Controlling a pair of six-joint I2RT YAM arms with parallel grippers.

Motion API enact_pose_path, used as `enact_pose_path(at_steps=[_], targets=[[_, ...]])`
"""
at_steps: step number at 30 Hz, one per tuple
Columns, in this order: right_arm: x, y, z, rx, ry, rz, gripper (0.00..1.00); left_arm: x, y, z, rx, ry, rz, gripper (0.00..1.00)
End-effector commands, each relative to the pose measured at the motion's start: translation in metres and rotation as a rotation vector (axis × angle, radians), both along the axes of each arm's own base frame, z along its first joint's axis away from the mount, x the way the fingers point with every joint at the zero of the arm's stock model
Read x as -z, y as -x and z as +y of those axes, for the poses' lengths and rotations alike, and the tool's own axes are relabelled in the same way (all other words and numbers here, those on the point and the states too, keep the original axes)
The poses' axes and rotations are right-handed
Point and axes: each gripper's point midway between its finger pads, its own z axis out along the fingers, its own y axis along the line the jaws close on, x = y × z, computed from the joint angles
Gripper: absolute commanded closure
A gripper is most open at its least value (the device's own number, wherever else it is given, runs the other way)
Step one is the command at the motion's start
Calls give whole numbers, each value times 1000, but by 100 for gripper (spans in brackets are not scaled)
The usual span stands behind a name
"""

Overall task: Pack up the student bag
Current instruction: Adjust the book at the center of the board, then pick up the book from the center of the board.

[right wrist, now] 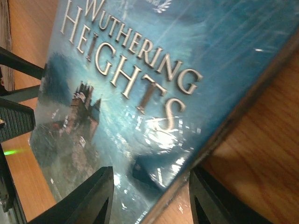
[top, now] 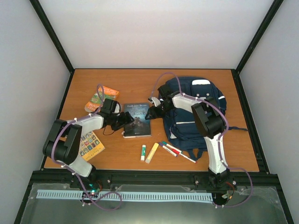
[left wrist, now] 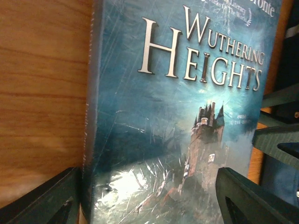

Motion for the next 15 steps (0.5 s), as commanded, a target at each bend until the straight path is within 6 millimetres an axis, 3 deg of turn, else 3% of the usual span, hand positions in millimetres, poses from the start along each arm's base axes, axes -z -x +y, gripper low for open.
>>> enact_pose_path(at_steps=[1, 6, 15], targets=[[31, 4, -10, 34, 60, 53, 54, 3, 2, -14, 28, 101, 19, 19], [52, 11, -11, 33, 72, 116, 59, -15, 4, -31, 80, 214, -20, 19], [64, 22, -5, 29, 32, 195, 61, -67, -7, -44, 62, 365, -134, 20]])
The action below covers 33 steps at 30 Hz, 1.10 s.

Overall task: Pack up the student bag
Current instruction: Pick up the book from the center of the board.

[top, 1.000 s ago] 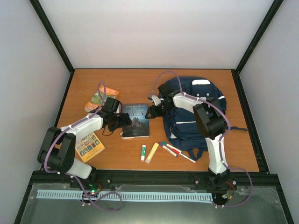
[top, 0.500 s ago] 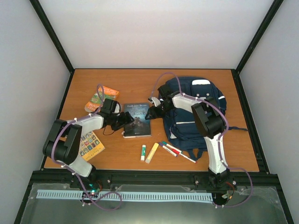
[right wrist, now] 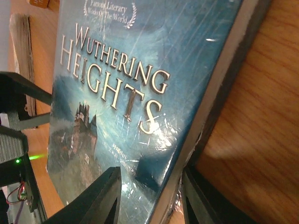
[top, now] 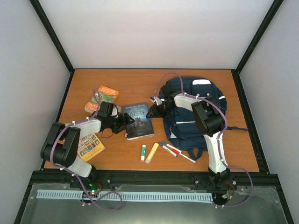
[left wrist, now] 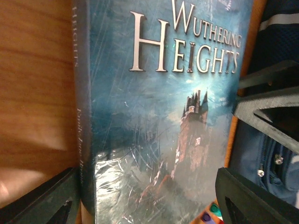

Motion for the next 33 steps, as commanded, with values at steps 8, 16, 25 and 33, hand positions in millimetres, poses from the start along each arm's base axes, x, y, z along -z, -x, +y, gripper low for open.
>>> enact_pose_path(at_steps=[8, 16, 25, 33], targets=[[58, 30, 0, -16, 65, 154, 61, -114, -18, -33, 28, 279, -259, 21], [54, 31, 3, -16, 45, 164, 60, -108, -17, -33, 2, 287, -215, 23], [55, 33, 4, -17, 34, 179, 60, -111, -17, -52, 76, 337, -220, 28], [53, 32, 4, -17, 35, 172, 60, -102, -21, -52, 54, 306, -189, 37]])
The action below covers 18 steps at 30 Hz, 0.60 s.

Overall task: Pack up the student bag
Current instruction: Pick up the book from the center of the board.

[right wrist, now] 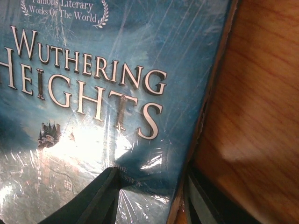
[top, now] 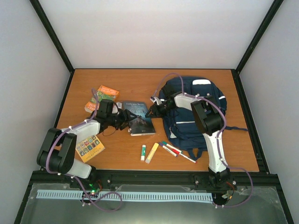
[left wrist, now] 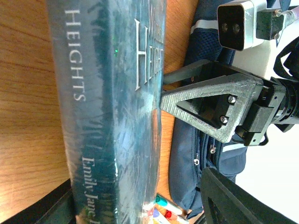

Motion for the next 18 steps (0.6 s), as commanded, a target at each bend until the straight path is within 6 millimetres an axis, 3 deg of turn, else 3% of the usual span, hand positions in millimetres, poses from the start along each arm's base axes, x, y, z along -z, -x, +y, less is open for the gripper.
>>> enact_pose_path(at_steps=[1, 4, 11, 13, 18], targets=[[55, 32, -2, -30, 120, 101, 60, -56, -20, -27, 67, 110, -167, 40], [56, 32, -2, -29, 124, 100, 60, -54, -20, -22, 48, 85, -166, 52], [51, 30, -2, -29, 127, 79, 59, -54, -18, -14, 19, 38, -171, 72], [44, 26, -1, -28, 120, 61, 58, -55, -17, -12, 15, 27, -168, 84], [8, 14, 0, -29, 86, -21, 53, -64, -14, -7, 33, -21, -194, 92]])
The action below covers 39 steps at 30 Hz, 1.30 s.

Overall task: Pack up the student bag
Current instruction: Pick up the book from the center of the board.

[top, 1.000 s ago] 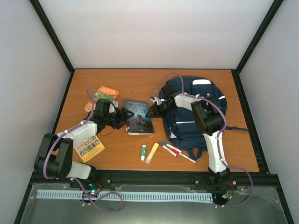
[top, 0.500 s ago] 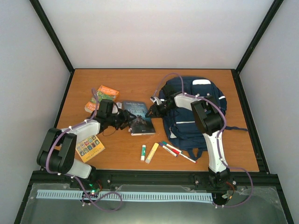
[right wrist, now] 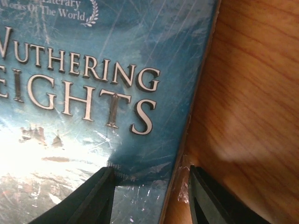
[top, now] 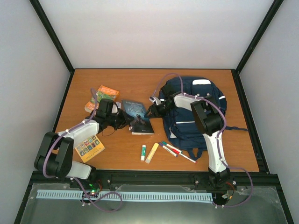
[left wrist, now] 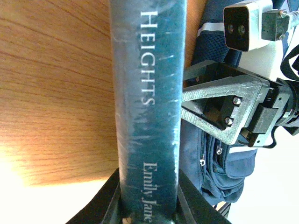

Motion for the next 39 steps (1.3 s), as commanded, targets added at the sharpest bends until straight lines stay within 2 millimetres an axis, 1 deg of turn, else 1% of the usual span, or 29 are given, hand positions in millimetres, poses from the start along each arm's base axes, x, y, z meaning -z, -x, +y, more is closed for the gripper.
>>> enact_pose_path(at_steps=[1, 2, 6, 11, 13, 15, 18, 20, 24, 26, 28, 31, 33, 36, 39], targets=[[-1, 10, -3, -20, 81, -42, 52, -64, -17, -12, 63, 16, -203, 94], [-14, 7, -3, -19, 71, -73, 51, -67, -16, -11, 72, 1, -212, 95], [-65, -4, -15, -5, 45, -212, 43, -95, -12, -11, 123, -23, -289, 98], [-128, -10, -39, 12, 14, -399, 38, -124, -2, -15, 215, -26, -402, 99], [-153, -8, -50, -7, -8, -474, 36, -135, 6, -18, 264, -16, -444, 99], [-183, -3, -62, -42, -39, -557, 35, -147, 17, -22, 327, 6, -479, 99], [-214, 9, -84, -84, -81, -646, 33, -163, 36, -29, 430, 24, -532, 99], [-231, 24, -93, -136, -112, -706, 29, -170, 54, -36, 511, 28, -561, 99], [-252, 59, -103, -269, -122, -828, 25, -173, 92, -46, 666, 40, -607, 99], [-256, 71, -107, -305, -117, -865, 23, -170, 107, -48, 716, 46, -629, 99], [-259, 84, -108, -334, -138, -870, 21, -167, 124, -49, 774, 18, -676, 99], [-262, 106, -105, -364, -226, -820, 21, -164, 150, -52, 858, -11, -733, 99], [-263, 118, -103, -376, -290, -784, 21, -161, 159, -53, 881, -14, -740, 99], [-253, 135, -95, -409, -342, -732, 22, -164, 171, -56, 916, 26, -755, 99], [-248, 155, -87, -459, -405, -686, 25, -166, 171, -57, 928, 25, -758, 99]])
